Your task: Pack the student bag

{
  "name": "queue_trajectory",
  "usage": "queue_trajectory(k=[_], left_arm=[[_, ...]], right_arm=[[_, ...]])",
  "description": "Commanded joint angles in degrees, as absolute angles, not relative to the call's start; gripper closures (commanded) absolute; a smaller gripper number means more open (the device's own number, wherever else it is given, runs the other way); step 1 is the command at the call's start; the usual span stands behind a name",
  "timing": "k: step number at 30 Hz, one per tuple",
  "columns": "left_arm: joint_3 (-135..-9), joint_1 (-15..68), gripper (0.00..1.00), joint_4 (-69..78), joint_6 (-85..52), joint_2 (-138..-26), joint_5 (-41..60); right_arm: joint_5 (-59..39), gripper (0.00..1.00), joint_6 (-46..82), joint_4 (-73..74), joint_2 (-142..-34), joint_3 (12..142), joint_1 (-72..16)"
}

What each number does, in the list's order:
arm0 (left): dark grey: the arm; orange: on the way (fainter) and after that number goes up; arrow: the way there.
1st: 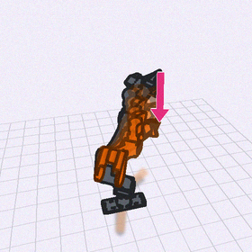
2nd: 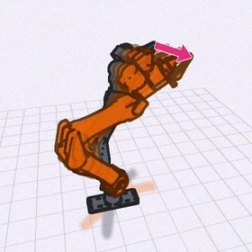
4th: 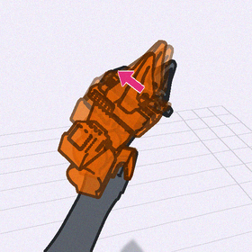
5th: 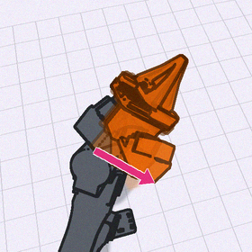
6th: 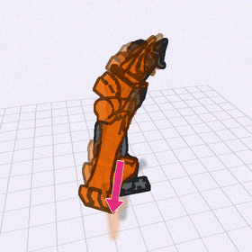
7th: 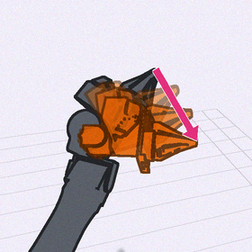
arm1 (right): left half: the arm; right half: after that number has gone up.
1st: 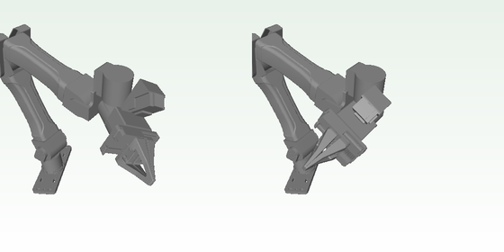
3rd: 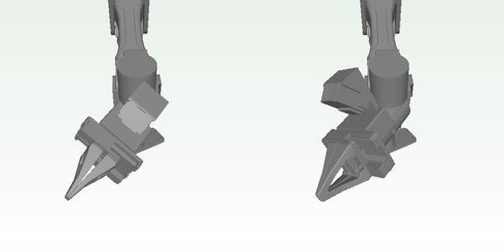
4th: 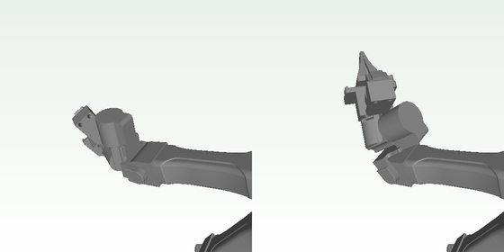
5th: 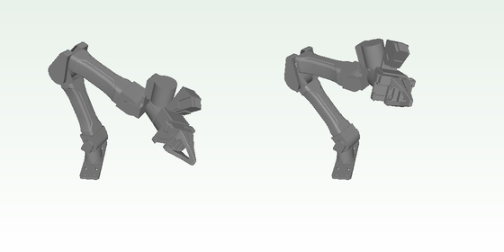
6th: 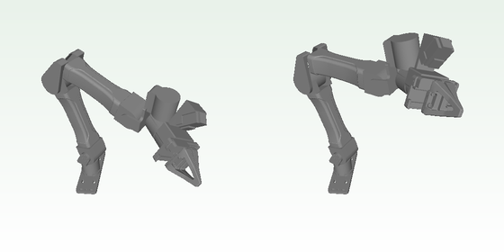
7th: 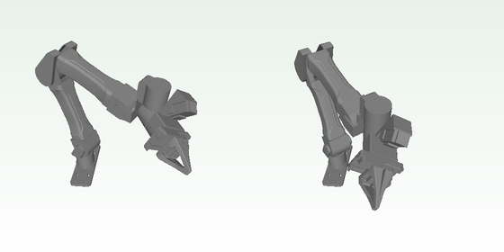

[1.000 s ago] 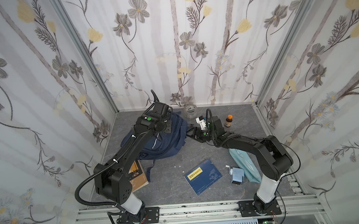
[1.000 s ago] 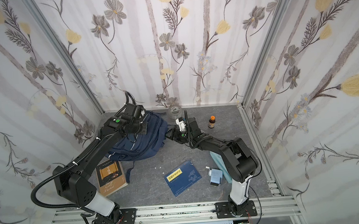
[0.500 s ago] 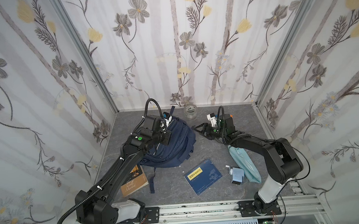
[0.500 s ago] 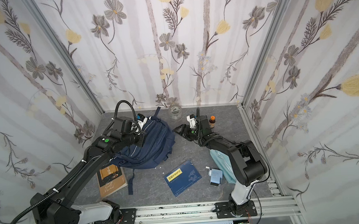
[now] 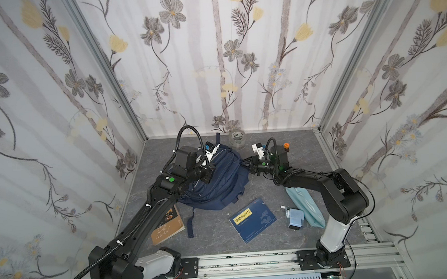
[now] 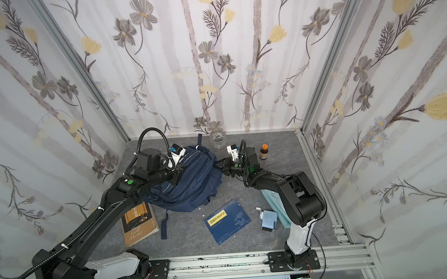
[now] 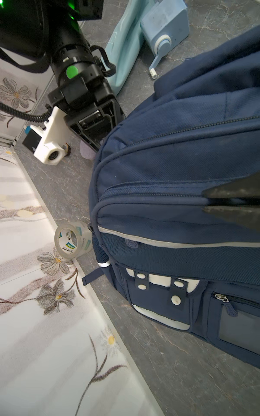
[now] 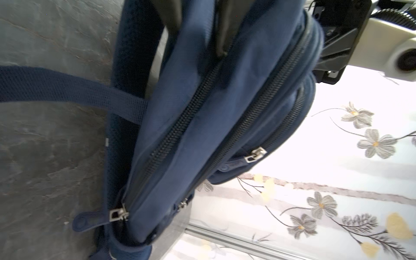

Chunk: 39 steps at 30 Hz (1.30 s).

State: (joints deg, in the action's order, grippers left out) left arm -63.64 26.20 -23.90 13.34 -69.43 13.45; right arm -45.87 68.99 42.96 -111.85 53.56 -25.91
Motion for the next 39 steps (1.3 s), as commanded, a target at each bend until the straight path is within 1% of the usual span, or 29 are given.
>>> queue_trajectory(k=[1,2,5,7,10,15,20,25,33,35,36,39], left_arm=[[-66.7,26.1,0.41,-23.0,12.4,-70.5,9.8],[-68.4,26.1,0.35,-25.4,10.9,-71.1,9.8],[-74.3,26.2,0.33,-31.1,5.4,-72.6,13.2],[-78.0,26.6,0.33,-34.5,2.0,-74.6,15.8],[-81.3,27.2,0.33,-37.9,-2.3,-76.2,16.5],[-85.5,27.3,0.34,-43.1,-8.3,-78.3,16.9],[-86.8,27.3,0.37,-46.3,-10.6,-79.2,16.6],[-88.3,27.3,0.37,-47.9,-13.8,-79.6,15.9],[-90.6,27.3,0.39,-49.9,-13.8,-82.1,13.4],[-91.5,27.3,0.40,-51.6,-13.8,-83.7,13.6],[-91.7,27.3,0.41,-52.1,-13.9,-84.3,13.9],[-91.8,27.3,0.46,-52.9,-13.8,-85.6,15.0]], right_arm=[[-45.2,0.98,72.0,53.6,-109.7,53.3,-26.7],[-44.6,1.00,69.4,50.7,-108.9,54.1,-27.3],[-41.1,1.00,55.5,34.3,-106.0,59.4,-30.0],[-36.6,1.00,46.5,24.3,-104.5,63.1,-32.2],[-31.2,1.00,39.1,17.1,-103.7,66.6,-34.6],[-23.5,1.00,31.0,9.5,-102.6,71.5,-37.6],[-17.3,1.00,27.1,11.2,-99.2,70.5,-39.4],[-14.8,1.00,29.3,16.6,-95.9,66.3,-40.3],[-11.1,1.00,27.3,24.9,-92.1,60.3,-44.4],[-9.1,1.00,25.1,26.5,-91.8,58.7,-46.0],[-8.3,1.00,24.5,27.4,-89.8,57.9,-46.5],[-7.1,1.00,23.8,30.1,-88.8,55.5,-47.1]])
